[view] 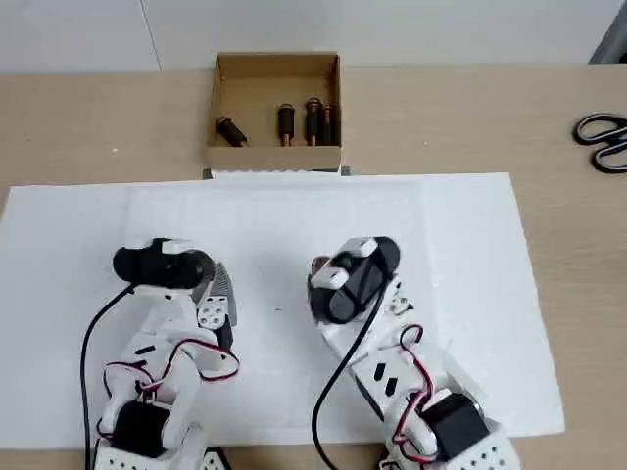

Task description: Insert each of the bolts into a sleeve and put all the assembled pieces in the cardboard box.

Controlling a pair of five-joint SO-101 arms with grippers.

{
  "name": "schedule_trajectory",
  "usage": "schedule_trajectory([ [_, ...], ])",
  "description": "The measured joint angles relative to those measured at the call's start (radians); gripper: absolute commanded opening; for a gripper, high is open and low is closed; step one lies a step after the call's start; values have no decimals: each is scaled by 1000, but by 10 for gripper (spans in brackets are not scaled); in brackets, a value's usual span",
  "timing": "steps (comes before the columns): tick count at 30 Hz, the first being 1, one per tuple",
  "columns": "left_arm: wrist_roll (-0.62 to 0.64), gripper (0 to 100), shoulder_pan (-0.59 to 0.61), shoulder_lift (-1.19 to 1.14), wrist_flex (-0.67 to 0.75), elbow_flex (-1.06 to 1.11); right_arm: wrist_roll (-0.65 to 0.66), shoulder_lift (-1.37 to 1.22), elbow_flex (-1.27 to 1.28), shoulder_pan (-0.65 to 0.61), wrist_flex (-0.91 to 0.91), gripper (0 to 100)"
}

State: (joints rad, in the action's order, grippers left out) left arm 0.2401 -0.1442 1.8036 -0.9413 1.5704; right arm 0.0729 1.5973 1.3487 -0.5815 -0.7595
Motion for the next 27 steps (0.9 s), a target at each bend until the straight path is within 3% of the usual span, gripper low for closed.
schedule_trajectory([
  [5, -87, 6, 32, -2, 60, 107, 0, 0, 57, 83, 74, 2],
  [13, -104, 6, 34, -2, 61, 114, 0, -160, 58, 166, 222, 2],
  [19, -104, 6, 34, -2, 61, 115, -38, -577, -164, 195, 391, 2],
  [27, -103, 6, 34, -2, 61, 115, -43, -1263, -738, 193, 474, 3],
])
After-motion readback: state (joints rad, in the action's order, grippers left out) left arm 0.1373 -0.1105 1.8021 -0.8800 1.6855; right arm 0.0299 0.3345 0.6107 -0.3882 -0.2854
